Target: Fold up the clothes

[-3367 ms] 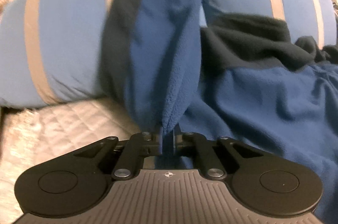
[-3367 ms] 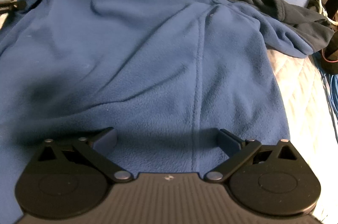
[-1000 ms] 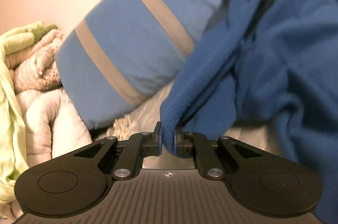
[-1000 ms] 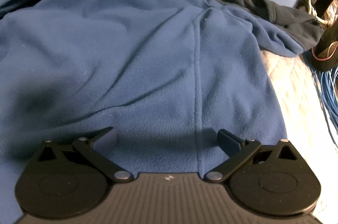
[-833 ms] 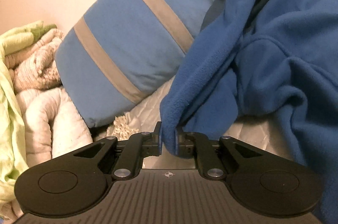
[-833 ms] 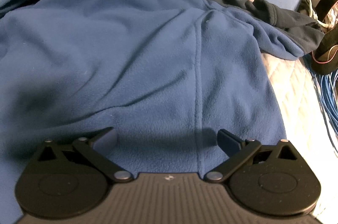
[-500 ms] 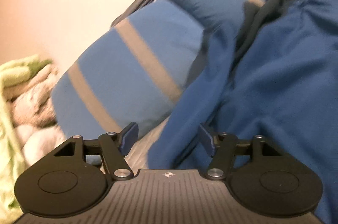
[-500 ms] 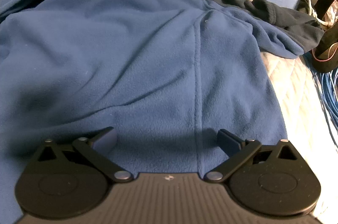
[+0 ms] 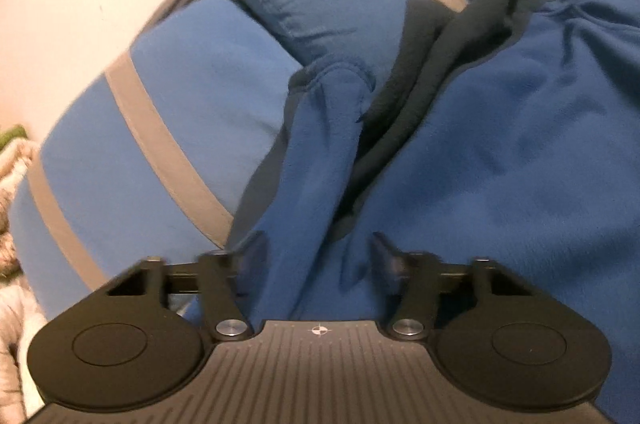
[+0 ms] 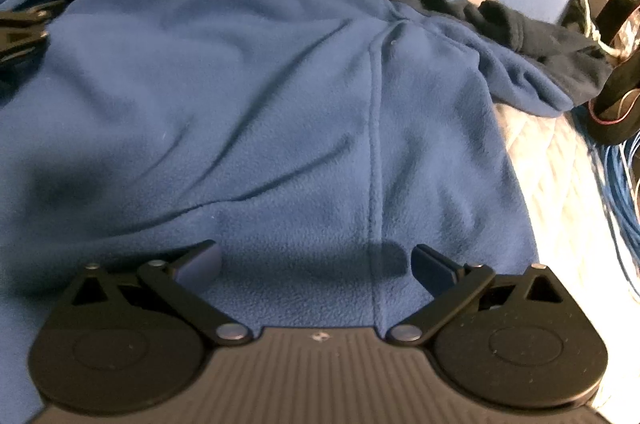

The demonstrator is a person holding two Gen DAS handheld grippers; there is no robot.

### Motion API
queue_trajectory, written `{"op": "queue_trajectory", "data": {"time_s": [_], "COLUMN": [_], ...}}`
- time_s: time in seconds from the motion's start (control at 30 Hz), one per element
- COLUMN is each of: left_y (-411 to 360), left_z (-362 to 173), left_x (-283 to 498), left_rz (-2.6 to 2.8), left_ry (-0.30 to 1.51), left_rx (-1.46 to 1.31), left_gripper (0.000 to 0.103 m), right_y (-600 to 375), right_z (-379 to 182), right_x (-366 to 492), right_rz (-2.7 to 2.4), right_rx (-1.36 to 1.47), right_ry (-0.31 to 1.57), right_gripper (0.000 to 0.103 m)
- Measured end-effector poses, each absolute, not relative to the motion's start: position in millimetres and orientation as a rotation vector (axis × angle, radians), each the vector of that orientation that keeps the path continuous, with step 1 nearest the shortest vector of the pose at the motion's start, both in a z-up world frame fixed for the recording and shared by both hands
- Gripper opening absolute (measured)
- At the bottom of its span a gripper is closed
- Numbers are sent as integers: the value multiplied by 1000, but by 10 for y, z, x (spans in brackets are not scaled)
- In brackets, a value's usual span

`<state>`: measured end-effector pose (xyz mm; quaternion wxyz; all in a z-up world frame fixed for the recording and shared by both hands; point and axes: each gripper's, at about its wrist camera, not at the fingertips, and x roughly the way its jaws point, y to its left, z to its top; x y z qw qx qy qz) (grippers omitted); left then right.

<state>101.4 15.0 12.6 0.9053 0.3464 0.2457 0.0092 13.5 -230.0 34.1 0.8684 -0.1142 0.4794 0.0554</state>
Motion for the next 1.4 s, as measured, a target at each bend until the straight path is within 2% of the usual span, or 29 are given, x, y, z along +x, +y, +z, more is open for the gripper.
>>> {"op": "queue_trajectory", "data": {"time_s": [0.03, 0.23, 0.47, 0.6, 0.83, 0.9, 0.97, 1.03, 1.17, 1.4], "left_y": [173, 269, 199, 250, 245, 211, 177, 122, -2, -152], "left_z": [143, 512, 858, 773, 271, 148, 75, 44, -56, -490], "left_x": [1040, 802, -96, -501, -591, -588, -680, -780, -892, -959], "left_rz": [33, 32, -104, -179, -235, -225, -238, -260, -296, -347], "left_ry": [498, 358, 241, 299, 455, 466, 400, 320, 188, 0], "left_rx": [695, 602, 679, 763, 982, 1067, 1155, 1221, 1342, 1692], "left_gripper": [8, 7, 7, 7, 11, 18, 52, 61, 65, 65], "right_y": [-2321, -2402, -2429, -2445, -2469, -2476, -2488, -2508, -2535, -2606], "right_z": [337, 361, 436, 615, 967, 986, 976, 914, 673, 576], "right_x": [148, 176, 143, 64, 12, 52, 107, 176, 328, 474], "right_rz": [126, 207, 310, 355, 489, 573, 660, 738, 801, 767], "right_rx": [-229, -199, -177, -155, 21, 130, 250, 389, 665, 794], "right_ry": [1008, 1039, 1078, 1008, 857, 865, 883, 924, 1028, 1010], "right_gripper": [103, 103, 103, 103, 103, 103, 103, 103, 103, 103]}}
